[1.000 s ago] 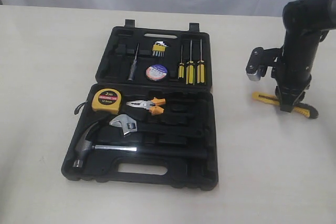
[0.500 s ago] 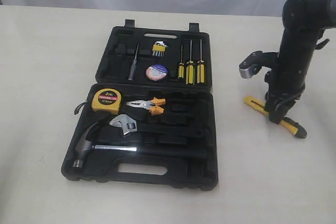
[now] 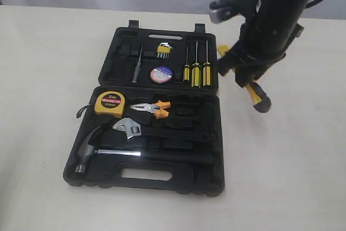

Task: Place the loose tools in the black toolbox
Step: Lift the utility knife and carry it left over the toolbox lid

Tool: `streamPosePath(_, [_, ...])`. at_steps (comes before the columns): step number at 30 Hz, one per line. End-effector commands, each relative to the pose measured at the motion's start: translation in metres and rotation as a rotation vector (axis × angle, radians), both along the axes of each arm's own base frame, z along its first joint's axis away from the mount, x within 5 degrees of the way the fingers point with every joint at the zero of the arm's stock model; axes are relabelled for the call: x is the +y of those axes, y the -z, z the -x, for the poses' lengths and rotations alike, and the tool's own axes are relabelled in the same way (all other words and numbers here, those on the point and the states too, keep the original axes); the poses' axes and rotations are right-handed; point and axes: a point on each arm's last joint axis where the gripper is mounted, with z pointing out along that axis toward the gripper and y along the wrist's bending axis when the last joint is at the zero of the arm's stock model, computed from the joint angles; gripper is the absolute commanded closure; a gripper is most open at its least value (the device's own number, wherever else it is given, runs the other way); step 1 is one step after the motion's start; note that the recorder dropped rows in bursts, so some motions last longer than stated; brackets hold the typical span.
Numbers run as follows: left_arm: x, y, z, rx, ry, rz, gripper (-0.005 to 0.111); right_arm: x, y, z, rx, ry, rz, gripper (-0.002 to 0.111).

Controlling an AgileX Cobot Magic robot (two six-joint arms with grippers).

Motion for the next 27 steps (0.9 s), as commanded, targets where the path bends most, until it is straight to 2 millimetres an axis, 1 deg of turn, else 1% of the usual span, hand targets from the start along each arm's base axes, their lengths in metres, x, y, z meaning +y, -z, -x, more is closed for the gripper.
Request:
streamPosePath(1, [0.0, -0.001, 0.0, -0.001, 0.005, -0.004, 0.107, 0.041, -0.034, 0.01, -0.143, 0.11, -0.131, 0.109])
streamPosePath(4, [0.0, -0.001, 0.0, -0.001, 0.005, -0.004, 0.107, 0.078, -0.046, 0.013, -0.271, 0.068, -0.231, 0.109])
streamPosePath(8, [0.0, -0.001, 0.0, -0.001, 0.005, -0.004, 0.107, 0.129, -0.047, 0.01, -0.476, 0.053, -0.432, 0.109])
streamPosePath(11, [0.0, -0.001, 0.0, -0.001, 0.005, -0.004, 0.107, 0.162, -0.04, 0.006, -0.582, 0.063, -0.567, 0.109])
streamPosePath(14, [0.0, -0.001, 0.0, -0.001, 0.005, -0.004, 0.107, 0.185, -0.019, -0.001, -0.632, 0.071, -0.642, 0.109])
streamPosePath(16, [0.0, -0.001, 0.0, -0.001, 0.005, -0.004, 0.107, 0.192, -0.001, -0.008, -0.628, 0.099, -0.663, 0.109])
streamPosePath(17, [0.0, -0.001, 0.0, -0.001, 0.005, -0.004, 0.107, 0.196, 0.011, -0.012, -0.624, 0.107, -0.673, 0.109])
streamPosePath(20, [0.0, -0.001, 0.0, -0.001, 0.005, -0.004, 0.107, 0.202, 0.032, -0.027, -0.631, 0.085, -0.614, 0.109])
streamPosePath(24, [0.0, -0.001, 0.0, -0.001, 0.005, -0.004, 0.107, 0.209, 0.049, -0.044, -0.63, 0.101, -0.491, 0.109])
streamPosePath(27, [0.0, -0.001, 0.0, -0.001, 0.005, -0.004, 0.107, 0.212, 0.056, -0.057, -0.664, 0.135, -0.437, 0.109])
